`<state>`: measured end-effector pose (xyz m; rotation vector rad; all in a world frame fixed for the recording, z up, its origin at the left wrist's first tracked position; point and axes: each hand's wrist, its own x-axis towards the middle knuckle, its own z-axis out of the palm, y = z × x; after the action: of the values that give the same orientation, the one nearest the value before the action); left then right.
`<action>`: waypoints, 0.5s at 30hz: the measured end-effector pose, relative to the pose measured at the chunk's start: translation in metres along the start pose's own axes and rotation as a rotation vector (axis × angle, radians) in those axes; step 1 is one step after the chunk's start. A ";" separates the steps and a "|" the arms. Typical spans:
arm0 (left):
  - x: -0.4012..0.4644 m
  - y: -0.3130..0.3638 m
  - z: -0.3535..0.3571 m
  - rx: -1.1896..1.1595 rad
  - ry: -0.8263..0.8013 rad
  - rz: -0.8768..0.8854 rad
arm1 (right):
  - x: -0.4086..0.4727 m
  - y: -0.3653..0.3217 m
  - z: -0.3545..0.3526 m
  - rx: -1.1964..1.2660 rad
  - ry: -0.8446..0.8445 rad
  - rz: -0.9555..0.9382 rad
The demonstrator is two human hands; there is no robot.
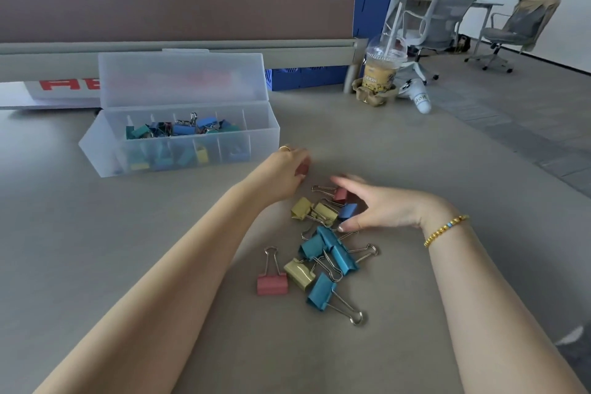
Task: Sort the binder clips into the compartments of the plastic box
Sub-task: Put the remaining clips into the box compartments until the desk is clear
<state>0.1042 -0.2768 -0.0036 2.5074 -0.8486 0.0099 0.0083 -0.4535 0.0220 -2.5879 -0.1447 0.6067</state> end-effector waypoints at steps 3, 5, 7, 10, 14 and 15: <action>-0.011 -0.004 -0.004 -0.032 0.041 -0.043 | 0.009 -0.004 0.003 -0.063 0.058 -0.039; -0.016 -0.006 -0.006 -0.068 0.104 -0.096 | 0.013 -0.005 0.005 -0.083 0.098 -0.066; -0.018 -0.009 -0.007 -0.096 0.156 -0.140 | 0.016 -0.006 0.008 -0.102 0.135 -0.076; -0.016 -0.011 -0.010 -0.272 0.203 -0.266 | 0.021 -0.006 0.012 -0.078 0.172 -0.068; -0.020 -0.008 -0.028 -0.513 0.194 -0.408 | 0.027 -0.005 0.015 0.058 0.276 -0.071; -0.024 -0.007 -0.031 -0.427 0.140 -0.360 | 0.029 -0.006 0.016 0.080 0.310 -0.070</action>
<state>0.0934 -0.2441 0.0172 2.1854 -0.2945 -0.1042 0.0268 -0.4353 0.0008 -2.5491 -0.1055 0.1782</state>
